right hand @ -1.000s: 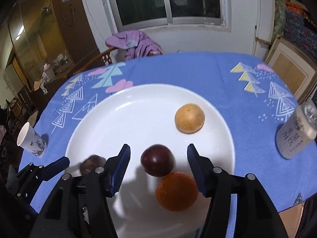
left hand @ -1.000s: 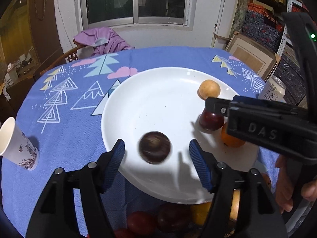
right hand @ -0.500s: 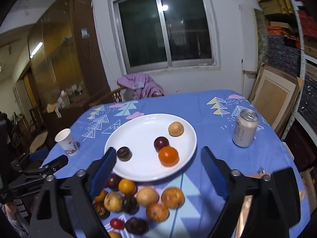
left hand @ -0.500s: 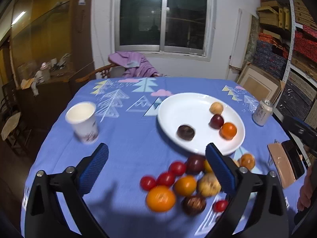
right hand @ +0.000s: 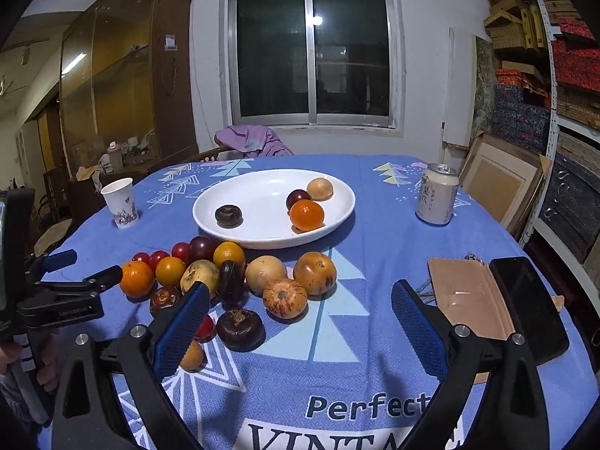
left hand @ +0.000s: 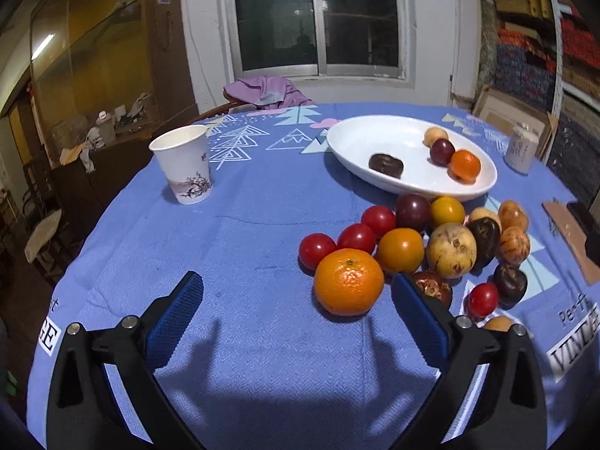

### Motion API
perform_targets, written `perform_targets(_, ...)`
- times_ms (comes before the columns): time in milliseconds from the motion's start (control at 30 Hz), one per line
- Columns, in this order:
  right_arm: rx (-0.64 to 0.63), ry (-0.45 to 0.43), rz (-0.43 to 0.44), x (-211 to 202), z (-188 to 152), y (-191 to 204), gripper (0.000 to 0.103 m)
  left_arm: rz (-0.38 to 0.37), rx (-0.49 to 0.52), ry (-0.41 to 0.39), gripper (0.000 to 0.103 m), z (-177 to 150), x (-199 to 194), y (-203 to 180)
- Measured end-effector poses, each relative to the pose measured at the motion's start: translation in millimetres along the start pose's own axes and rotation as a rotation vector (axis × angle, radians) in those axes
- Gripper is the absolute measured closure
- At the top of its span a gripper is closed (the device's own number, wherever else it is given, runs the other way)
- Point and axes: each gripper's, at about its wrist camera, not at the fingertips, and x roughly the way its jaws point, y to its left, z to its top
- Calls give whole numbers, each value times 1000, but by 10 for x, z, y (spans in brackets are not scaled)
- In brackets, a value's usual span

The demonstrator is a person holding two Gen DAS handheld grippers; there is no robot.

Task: Organize fruits
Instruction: 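Close the left gripper on the large orange while the right grasps a small tan fruit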

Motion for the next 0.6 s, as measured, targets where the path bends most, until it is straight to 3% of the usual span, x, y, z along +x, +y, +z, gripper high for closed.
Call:
perform_targets(200, 3, 19, -1, 23, -14, 19, 4, -14, 33, 61, 4, 50, 181, -103)
perform_targets(367, -11, 36, -4, 62, -23, 46, 4, -29, -38, 117, 4, 45, 304, 50)
perform_targets(600, 6, 52, -3, 79, -32, 9, 4, 13, -40, 88, 4, 17, 227, 128)
